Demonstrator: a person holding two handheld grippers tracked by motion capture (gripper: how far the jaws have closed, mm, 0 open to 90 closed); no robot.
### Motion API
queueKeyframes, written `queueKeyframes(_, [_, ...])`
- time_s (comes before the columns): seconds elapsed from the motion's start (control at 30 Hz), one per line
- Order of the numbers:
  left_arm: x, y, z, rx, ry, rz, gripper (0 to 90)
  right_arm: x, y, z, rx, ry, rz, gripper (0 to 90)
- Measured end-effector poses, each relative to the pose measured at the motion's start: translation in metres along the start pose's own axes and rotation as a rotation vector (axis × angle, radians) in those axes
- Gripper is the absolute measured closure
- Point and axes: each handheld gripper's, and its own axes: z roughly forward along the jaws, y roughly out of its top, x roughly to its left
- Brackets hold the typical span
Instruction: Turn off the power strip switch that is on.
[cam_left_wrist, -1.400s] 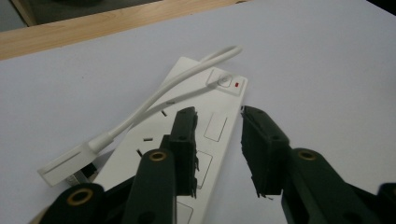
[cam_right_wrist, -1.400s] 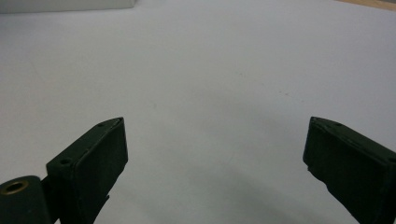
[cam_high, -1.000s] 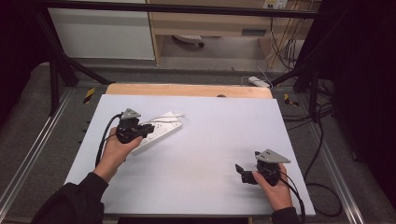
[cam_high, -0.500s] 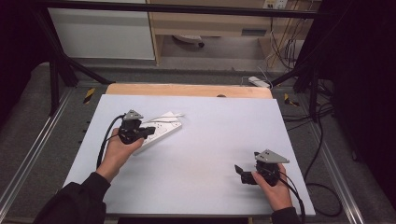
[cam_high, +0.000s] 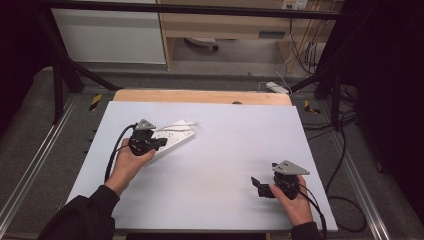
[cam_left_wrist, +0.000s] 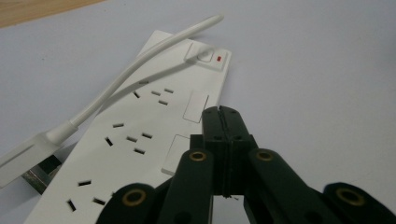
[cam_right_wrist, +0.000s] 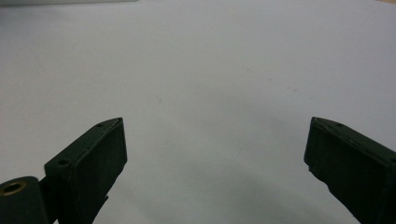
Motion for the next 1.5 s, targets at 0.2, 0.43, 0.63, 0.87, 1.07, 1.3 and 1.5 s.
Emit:
queueKeyframes(0.2, [0.002, -0.002, 0.003, 0.012, 0.002, -0.003, 90.0, 0.000, 0.000, 0.000, 0.002, 0.001, 0.002, 6.2])
queueKeyframes(0.43, [0.005, -0.005, 0.004, 0.025, 0.008, -0.008, 90.0, 0.000, 0.000, 0.000, 0.002, 0.001, 0.002, 6.2])
queueKeyframes(0.63, [0.005, -0.008, 0.004, 0.036, 0.014, -0.002, 90.0, 0.000, 0.000, 0.000, 0.003, 0.001, 0.001, 6.1])
queueKeyframes(0.87, [0.006, -0.009, 0.006, 0.049, 0.023, 0.001, 90.0, 0.000, 0.000, 0.000, 0.003, 0.001, 0.002, 6.2])
queueKeyframes(1.07, [0.008, -0.010, 0.009, 0.059, 0.035, 0.002, 90.0, 0.000, 0.000, 0.000, 0.002, 0.001, 0.001, 6.2])
queueKeyframes(1.3, [0.013, -0.011, 0.013, 0.069, 0.042, -0.008, 90.0, 0.000, 0.000, 0.000, -0.001, -0.003, -0.001, 6.2])
queueKeyframes(1.5, [0.014, -0.012, 0.014, 0.071, 0.045, -0.011, 90.0, -0.001, 0.000, 0.000, -0.001, -0.002, -0.003, 6.2])
